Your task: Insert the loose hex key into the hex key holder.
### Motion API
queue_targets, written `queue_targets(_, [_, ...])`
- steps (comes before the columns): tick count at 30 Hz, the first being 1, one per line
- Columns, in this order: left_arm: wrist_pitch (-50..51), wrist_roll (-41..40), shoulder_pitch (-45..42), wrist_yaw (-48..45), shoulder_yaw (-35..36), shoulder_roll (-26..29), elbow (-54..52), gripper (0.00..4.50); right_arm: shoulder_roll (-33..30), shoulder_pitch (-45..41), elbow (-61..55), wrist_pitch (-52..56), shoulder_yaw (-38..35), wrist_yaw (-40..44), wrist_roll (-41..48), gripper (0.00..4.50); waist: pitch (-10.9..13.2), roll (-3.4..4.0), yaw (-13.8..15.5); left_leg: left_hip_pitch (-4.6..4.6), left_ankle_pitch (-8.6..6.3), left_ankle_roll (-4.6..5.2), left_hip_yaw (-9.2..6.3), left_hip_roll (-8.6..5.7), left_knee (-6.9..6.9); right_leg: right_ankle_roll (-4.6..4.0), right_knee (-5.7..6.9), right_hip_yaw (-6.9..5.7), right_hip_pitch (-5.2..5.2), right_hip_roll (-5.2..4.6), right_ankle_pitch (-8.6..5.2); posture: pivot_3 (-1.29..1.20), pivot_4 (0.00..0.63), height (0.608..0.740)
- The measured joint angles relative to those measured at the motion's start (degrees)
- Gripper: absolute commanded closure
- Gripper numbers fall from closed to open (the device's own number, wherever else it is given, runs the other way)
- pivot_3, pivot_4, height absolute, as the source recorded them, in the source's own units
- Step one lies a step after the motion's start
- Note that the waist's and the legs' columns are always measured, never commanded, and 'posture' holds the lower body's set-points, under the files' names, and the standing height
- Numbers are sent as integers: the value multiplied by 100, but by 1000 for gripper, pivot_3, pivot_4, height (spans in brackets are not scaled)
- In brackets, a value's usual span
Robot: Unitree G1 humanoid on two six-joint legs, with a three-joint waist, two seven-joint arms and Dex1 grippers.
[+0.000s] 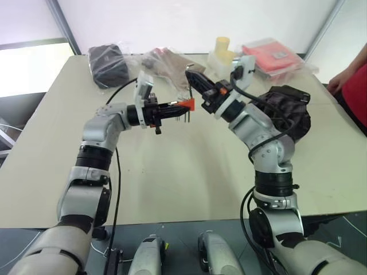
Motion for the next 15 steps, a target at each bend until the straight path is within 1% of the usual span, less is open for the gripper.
queue_targets(15, [-37,3,-6,71,93,-2,129,4500,1,82,0,-62,3,-44,6,4460,0,0,-4,0,0,0,0,1,0,0,0,0,0,0,0,0,150,740])
